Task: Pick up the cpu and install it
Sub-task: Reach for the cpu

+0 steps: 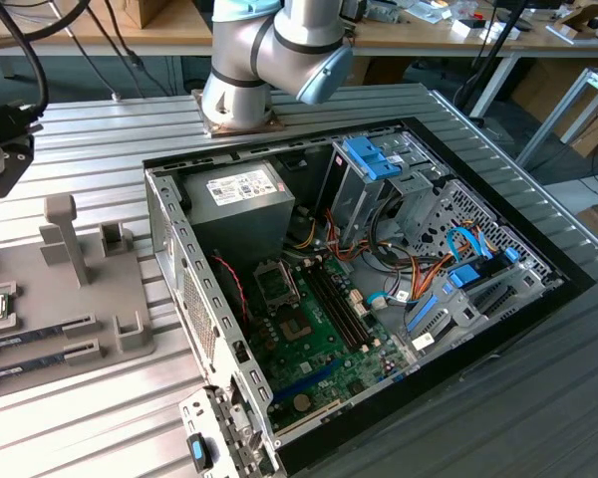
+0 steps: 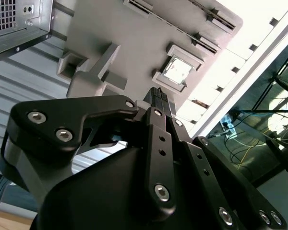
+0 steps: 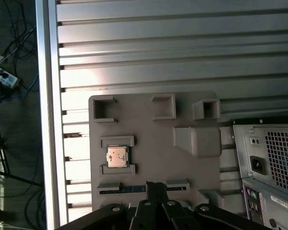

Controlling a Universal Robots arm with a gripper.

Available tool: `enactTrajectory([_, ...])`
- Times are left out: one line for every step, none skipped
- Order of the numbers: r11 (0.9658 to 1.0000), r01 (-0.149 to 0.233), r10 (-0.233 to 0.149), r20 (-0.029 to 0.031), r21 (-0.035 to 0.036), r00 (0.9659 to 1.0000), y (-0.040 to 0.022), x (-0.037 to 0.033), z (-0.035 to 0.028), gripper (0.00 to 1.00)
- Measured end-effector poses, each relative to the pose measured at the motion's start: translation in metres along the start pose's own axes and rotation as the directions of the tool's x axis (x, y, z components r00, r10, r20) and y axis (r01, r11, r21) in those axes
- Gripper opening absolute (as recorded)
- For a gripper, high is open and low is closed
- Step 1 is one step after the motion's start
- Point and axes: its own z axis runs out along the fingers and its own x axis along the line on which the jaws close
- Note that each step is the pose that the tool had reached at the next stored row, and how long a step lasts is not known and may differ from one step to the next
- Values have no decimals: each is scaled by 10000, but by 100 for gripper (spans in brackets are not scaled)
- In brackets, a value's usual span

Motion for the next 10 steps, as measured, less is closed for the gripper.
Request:
enactTrajectory([10000,0,0,-1,1,10000,0,0,1,11])
enactTrajectory([10000,0,0,1,-1,10000,0,0,6,11])
enactTrajectory([10000,-2,2,-27,1,10000,0,1,14,11])
enactTrajectory([10000,-5,5,-93,6,10000,-1,1,22,11])
enactTrajectory([10000,-10,10,-234,16,9997,-2,1,34,11])
enactTrajectory([10000,-15,16,-371,27,9993,-2,1,44,11])
enactTrajectory([10000,-19,20,-449,33,9990,-2,2,50,11])
enactTrajectory([10000,-21,23,-508,39,9987,-2,2,56,11])
enactTrajectory([10000,-23,25,-530,45,9986,-2,2,60,11])
enactTrajectory([10000,-22,24,-532,46,9986,-3,2,67,11])
